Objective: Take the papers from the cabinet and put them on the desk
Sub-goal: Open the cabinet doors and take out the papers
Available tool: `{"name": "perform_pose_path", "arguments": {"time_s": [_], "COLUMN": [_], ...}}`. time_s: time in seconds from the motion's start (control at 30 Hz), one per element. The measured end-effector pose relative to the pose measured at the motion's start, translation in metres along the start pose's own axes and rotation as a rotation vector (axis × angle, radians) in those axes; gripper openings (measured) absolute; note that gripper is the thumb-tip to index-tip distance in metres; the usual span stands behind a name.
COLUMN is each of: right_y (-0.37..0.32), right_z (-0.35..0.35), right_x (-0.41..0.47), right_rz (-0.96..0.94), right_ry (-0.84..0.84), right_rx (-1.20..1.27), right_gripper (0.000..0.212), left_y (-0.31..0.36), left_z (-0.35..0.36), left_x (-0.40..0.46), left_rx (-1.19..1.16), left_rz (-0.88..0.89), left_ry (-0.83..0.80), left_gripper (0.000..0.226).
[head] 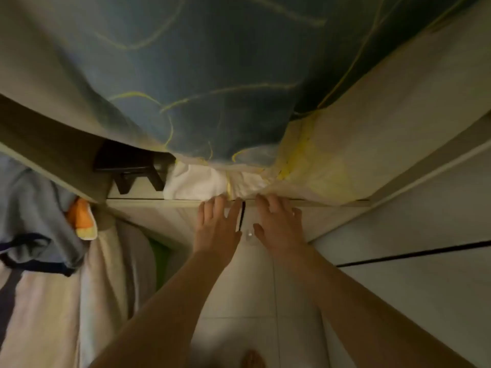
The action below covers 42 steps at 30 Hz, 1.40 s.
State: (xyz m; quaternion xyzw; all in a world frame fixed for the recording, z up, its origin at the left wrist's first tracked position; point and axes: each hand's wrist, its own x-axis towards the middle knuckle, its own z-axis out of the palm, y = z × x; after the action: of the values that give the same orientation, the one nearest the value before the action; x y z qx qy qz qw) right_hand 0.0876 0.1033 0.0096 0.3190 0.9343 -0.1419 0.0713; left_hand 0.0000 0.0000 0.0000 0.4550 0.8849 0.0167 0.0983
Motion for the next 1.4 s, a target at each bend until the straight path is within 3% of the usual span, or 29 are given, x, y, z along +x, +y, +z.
{"name": "perform_pose_path", "arguments": {"time_s": [0.27,0.43,0.63,0.77,0.87,1.03,1.2,1.33,1.4], "right_y": [0.001,0.002,0.000,0.011,0.022,0.034,0.051,0.066,0.080], "right_z": [0.019,0.024,0.038,0.042,0.038,0.034,0.027,0.022,0.027], "right_x": [-0.006,-0.033,-0.078,-0.110,-0.132,-0.149,-0.165,-0.187,-0.198], "right_rz": [0.069,0.086,0.115,0.097,0.077,0.104,0.118,0.080,0.027], "right_ry": [0.126,0.076,0.184,0.166,0.120,0.087,0.021,-0.008,-0.020], "right_rx": [0.060,0.101,0.171,0.212,0.239,0.262,0.231,0.128,0.039], "right_gripper": [0.052,0.059,0.030,0.023,0.024,0.026,0.026,0.022,0.025], "left_y": [-0.010,-0.012,-0.014,-0.026,-0.043,-0.073,-0.104,-0.129,-0.136], "left_z": [0.017,0.015,0.005,0.007,0.015,0.014,0.010,0.017,0.017], "left_x": [0.001,-0.020,-0.050,-0.072,-0.101,-0.148,-0.176,-0.186,-0.188], "left_rx": [-0.142,-0.269,-0.424,-0.463,-0.450,-0.426,-0.290,-0.134,-0.121], "left_rz": [-0.010,-0.003,-0.133,-0.135,-0.089,-0.100,0.080,0.085,-0.016], "left_ry": [0.186,0.149,0.080,-0.012,-0.052,-0.042,0.008,-0.090,-0.124], "left_gripper": [0.056,0.045,0.021,0.025,0.030,0.021,0.021,0.018,0.027]}}
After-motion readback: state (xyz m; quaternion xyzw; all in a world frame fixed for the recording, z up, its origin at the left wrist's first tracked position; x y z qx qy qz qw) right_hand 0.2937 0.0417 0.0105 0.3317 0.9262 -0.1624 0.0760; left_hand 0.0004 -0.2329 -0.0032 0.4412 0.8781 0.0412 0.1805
